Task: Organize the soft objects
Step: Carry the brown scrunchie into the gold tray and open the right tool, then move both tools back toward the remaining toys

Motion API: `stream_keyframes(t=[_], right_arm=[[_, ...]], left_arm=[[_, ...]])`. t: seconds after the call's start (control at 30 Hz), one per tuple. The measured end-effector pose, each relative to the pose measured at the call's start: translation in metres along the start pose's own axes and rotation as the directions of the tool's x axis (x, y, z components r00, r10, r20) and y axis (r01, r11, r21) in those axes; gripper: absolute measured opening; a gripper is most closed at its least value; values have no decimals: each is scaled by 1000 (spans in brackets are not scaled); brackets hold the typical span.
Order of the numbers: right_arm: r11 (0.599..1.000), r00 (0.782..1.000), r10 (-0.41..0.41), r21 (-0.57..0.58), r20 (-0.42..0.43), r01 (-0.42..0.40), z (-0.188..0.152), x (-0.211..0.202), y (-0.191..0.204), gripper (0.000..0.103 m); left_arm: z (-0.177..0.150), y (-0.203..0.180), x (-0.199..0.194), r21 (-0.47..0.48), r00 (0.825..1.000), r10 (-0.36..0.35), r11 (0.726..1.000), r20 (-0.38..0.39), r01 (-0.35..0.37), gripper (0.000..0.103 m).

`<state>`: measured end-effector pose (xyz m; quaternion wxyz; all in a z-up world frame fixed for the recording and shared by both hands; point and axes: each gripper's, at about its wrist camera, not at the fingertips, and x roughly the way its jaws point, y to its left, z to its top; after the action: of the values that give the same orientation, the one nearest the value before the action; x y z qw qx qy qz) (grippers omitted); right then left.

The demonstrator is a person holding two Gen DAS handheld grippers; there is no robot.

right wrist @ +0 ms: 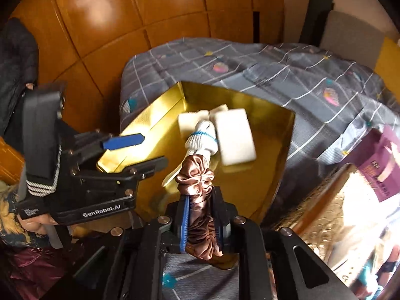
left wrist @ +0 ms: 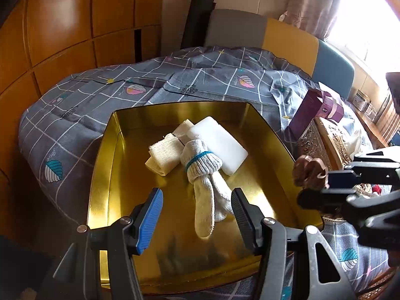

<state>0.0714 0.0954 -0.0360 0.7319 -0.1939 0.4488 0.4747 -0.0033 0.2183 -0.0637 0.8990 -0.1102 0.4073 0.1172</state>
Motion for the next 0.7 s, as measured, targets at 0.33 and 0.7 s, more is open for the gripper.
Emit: stream_keyframes(t=[0.33,0.7], right_arm=[[999,999,-47,23,14,46,-4,4,0,52],[985,978,-166,67,128,159,-17,-30,3,77]], left_arm=[[-3,3,1,-12,1000,-4,1000,-4,4,57],[-3,1,-2,3,1000,10,1000,19,-10,57]])
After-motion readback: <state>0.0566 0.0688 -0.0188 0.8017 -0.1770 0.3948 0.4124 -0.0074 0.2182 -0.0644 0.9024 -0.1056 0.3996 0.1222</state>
